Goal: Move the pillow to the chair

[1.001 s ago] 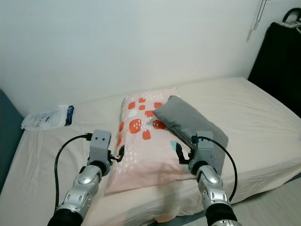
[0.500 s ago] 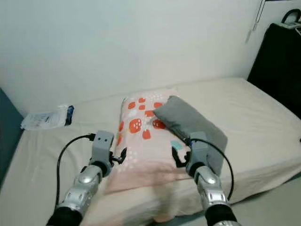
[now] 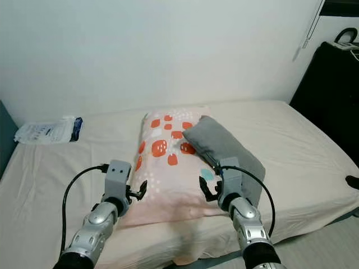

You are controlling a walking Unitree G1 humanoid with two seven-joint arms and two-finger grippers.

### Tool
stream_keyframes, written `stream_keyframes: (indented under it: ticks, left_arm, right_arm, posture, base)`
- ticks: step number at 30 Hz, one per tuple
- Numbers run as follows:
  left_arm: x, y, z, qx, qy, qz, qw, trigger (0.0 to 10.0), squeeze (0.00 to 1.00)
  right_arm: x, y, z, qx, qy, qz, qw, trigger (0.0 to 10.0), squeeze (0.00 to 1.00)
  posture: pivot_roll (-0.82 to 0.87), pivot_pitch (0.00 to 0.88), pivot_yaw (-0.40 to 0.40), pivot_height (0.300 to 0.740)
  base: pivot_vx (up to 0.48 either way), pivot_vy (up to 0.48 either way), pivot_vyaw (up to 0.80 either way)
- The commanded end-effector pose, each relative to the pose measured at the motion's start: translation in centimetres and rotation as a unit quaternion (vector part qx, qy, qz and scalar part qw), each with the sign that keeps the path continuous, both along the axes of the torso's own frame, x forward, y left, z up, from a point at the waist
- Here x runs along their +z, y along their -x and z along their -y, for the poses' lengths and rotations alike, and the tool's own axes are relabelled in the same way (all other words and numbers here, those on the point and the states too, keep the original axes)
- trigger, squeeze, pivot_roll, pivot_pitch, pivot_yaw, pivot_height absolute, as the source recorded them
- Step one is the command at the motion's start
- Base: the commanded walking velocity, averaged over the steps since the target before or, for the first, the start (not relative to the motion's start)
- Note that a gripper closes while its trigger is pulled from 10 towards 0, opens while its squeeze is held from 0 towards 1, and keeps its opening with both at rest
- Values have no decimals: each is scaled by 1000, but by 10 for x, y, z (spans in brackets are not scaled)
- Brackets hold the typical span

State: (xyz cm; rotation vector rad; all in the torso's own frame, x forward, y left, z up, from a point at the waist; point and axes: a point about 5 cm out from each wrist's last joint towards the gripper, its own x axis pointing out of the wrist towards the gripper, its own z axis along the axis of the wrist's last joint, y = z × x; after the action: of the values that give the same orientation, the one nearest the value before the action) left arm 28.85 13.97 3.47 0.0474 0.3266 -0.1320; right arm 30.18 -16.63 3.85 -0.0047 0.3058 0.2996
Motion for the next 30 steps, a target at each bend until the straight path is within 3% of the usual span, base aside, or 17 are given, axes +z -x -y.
stream_keyframes:
  ticks: [1,9,23,30]
  left_arm:
    - [-1,2,2,0,7,-2,1000,10000,0]
    - [5,2,7,-3,12,18,1000,10000,0]
    - [7,6,3,-10,8,11,1000,10000,0]
    - [7,7,9,-28,12,5,1000,10000,0]
  right_arm:
    - [-2,2,1,3,3,-7,1000,10000,0]
    - [-7,8,13,-66,-32,-6,997,10000,0]
    - [-7,8,11,-79,-44,-6,996,10000,0]
    - [-9,10,13,-85,-46,-11,995,10000,0]
  posture:
    - [-173,24,-112,660]
    - [-160,43,-80,630]
    - [-136,64,-46,615]
    - [-127,78,-13,610]
  base:
    - [0,0,0]
    - [0,0,0]
    - [0,0,0]
    - [0,0,0]
